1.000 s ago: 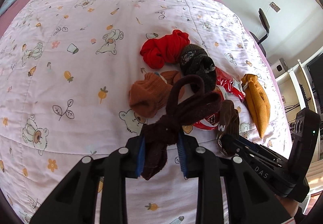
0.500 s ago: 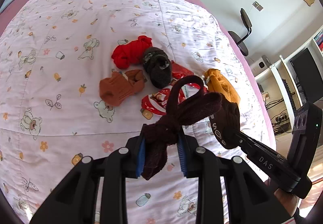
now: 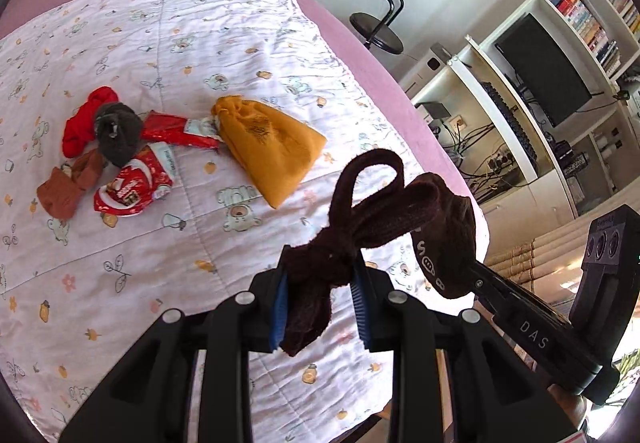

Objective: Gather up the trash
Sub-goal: 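Carry the strap and sock over the yellow bin and open both tools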

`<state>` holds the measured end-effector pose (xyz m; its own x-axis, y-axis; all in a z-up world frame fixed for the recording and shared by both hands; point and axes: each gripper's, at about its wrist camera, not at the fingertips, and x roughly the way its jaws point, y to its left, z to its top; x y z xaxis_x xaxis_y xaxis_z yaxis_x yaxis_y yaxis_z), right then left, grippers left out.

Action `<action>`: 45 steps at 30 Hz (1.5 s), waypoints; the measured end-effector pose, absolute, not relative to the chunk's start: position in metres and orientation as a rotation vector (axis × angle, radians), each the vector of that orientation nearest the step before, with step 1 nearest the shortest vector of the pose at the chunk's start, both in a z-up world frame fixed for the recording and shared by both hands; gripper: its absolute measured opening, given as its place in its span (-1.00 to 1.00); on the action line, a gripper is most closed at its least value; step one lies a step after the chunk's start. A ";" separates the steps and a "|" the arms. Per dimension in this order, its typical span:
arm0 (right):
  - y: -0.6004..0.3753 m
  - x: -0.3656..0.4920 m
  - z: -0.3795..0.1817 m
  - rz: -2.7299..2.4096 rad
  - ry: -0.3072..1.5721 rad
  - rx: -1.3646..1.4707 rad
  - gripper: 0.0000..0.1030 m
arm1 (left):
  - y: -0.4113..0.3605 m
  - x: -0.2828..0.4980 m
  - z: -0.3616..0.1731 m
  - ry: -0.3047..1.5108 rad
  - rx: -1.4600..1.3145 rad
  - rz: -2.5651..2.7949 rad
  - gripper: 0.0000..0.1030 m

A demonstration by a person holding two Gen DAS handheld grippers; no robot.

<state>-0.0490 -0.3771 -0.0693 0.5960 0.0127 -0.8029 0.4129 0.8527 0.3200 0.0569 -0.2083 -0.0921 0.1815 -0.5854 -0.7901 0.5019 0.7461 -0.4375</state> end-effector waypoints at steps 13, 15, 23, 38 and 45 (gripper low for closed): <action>-0.485 -0.215 -0.059 -0.565 0.821 0.650 -0.84 | -0.377 -0.066 -0.087 1.203 0.117 -1.098 -0.46; -0.497 -0.241 -0.062 -0.616 0.810 0.683 -0.84 | -0.397 -0.088 -0.091 1.216 0.153 -1.141 -0.46; -0.529 -0.337 -0.087 -0.780 0.785 0.812 -0.84 | -0.462 -0.177 -0.118 1.260 0.316 -1.282 -0.46; -0.532 -0.431 -0.143 -0.886 0.838 0.995 -0.84 | -0.499 -0.268 -0.187 1.420 0.502 -1.310 -0.45; -0.531 -0.446 -0.152 -0.901 0.854 1.029 -0.66 | -0.503 -0.280 -0.203 1.476 0.543 -1.292 0.06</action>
